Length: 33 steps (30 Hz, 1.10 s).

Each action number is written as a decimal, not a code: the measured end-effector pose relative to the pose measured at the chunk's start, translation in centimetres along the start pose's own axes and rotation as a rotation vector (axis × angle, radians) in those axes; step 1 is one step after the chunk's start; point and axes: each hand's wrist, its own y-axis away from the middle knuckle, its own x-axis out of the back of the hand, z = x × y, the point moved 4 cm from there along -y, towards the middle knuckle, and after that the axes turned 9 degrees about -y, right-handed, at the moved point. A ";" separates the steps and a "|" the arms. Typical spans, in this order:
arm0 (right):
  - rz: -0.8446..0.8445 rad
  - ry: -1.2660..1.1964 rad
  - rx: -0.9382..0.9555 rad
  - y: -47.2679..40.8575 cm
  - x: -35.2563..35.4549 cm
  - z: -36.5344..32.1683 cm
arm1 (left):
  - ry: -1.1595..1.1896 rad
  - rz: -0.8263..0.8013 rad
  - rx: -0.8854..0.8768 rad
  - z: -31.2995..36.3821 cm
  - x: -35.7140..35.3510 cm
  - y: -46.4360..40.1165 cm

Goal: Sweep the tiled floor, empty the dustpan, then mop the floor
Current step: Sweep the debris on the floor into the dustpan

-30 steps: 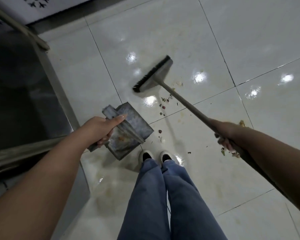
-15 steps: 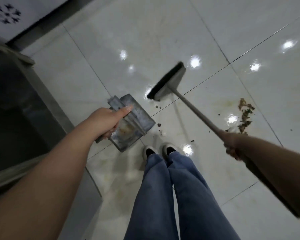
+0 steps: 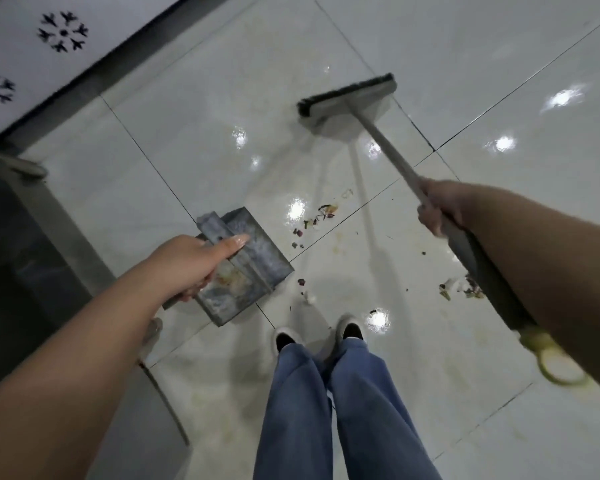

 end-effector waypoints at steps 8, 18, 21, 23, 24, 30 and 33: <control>0.002 0.226 -0.116 -1.4 1.2 9.3 | 0.025 -0.013 0.027 1.6 -2.3 -0.1; 0.165 0.827 -0.087 4.7 8.6 13.0 | 0.112 -0.029 0.102 -0.7 -5.6 6.9; 0.103 1.173 0.088 4.1 5.6 10.0 | 0.183 -0.017 0.140 -3.2 -7.6 8.4; 0.074 1.339 0.192 3.2 2.8 8.9 | 0.292 -0.020 0.169 -4.8 -9.2 9.1; 0.067 1.385 0.243 2.8 1.2 8.3 | 0.342 -0.024 0.184 -5.5 -9.9 9.3; 0.088 1.300 0.193 2.0 -1.1 6.8 | 0.369 -0.052 0.179 -7.1 -12.0 8.8; 0.130 1.182 0.067 2.4 2.3 8.3 | 0.353 -0.063 0.194 -7.7 -12.7 8.6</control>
